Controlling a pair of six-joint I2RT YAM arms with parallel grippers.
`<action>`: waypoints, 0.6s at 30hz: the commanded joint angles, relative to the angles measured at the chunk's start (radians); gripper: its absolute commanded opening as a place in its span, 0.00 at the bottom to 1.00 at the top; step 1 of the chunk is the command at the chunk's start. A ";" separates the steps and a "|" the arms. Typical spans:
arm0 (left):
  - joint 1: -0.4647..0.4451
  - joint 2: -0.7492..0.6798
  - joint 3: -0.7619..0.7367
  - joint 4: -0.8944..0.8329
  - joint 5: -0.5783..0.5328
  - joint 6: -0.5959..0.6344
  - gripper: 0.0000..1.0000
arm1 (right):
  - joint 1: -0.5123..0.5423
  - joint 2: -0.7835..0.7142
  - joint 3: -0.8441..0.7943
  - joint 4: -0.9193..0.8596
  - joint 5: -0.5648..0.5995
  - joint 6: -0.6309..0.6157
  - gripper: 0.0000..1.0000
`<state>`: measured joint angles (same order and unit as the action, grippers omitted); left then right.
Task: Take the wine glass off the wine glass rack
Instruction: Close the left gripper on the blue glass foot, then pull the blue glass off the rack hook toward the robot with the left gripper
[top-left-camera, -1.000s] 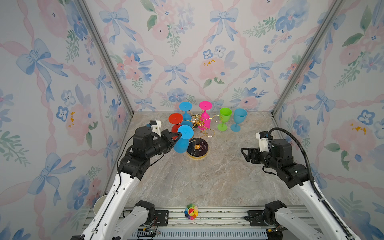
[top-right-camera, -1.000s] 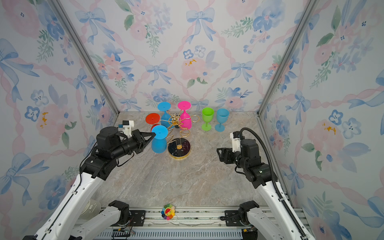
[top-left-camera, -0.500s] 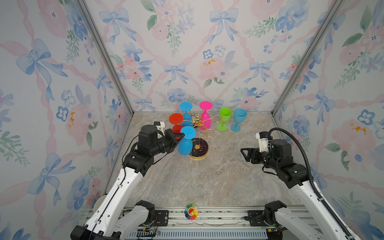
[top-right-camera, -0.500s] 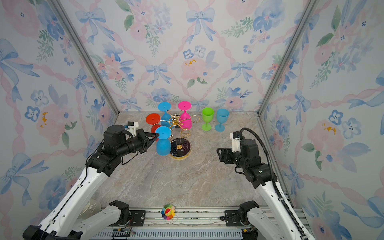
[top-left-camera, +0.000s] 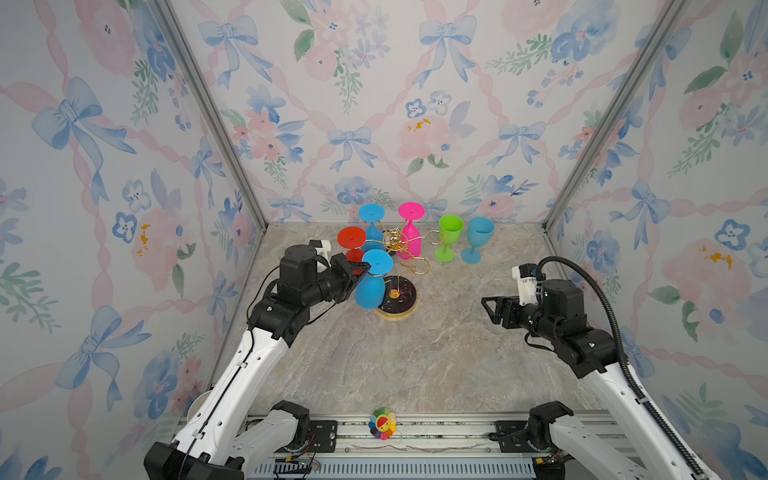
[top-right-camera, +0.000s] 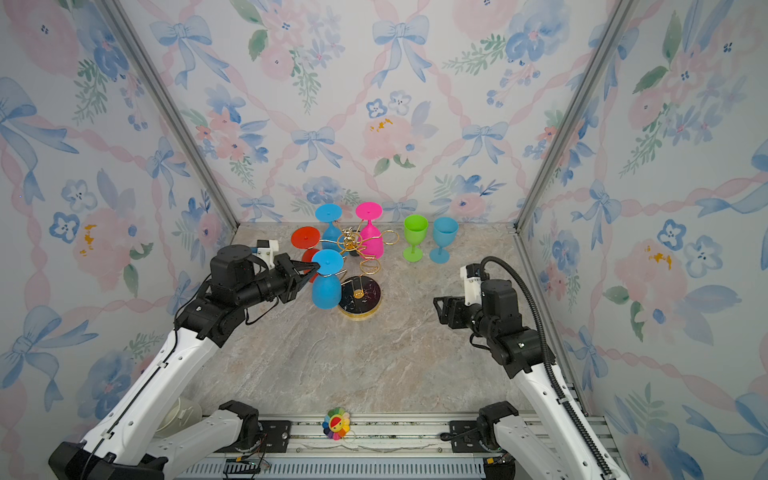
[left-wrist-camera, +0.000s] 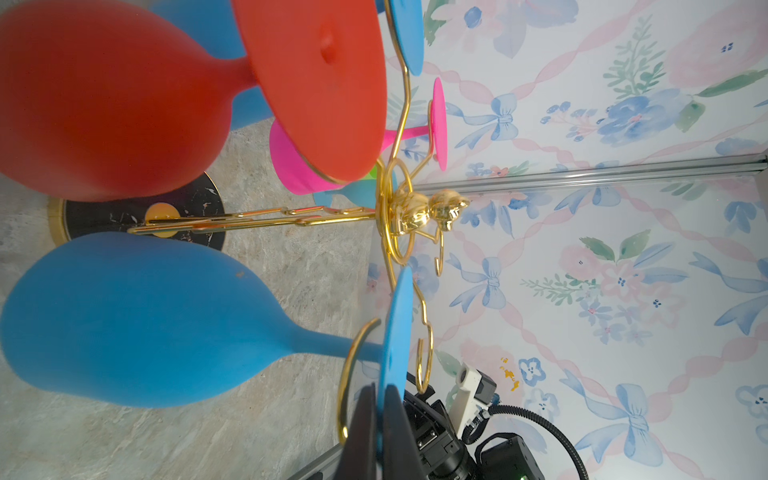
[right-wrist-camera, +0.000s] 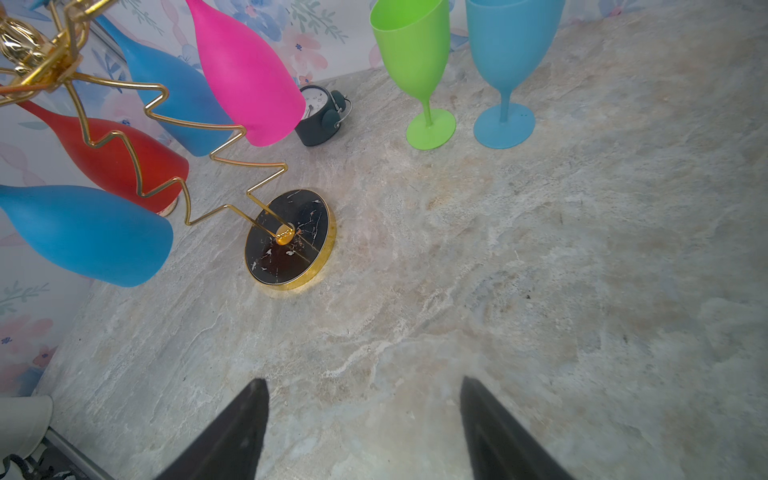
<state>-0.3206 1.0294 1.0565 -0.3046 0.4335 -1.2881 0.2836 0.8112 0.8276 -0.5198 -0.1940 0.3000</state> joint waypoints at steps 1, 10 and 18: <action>-0.005 0.013 0.027 -0.003 -0.006 -0.008 0.00 | 0.011 -0.012 -0.016 -0.004 0.014 0.008 0.75; -0.004 0.040 0.051 -0.004 -0.009 0.000 0.00 | 0.011 -0.011 -0.021 0.002 0.011 0.012 0.75; 0.002 0.060 0.057 -0.002 -0.019 0.006 0.00 | 0.011 -0.017 -0.025 -0.002 0.012 0.013 0.75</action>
<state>-0.3206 1.0779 1.0901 -0.3035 0.4297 -1.2915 0.2836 0.8085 0.8158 -0.5194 -0.1940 0.3004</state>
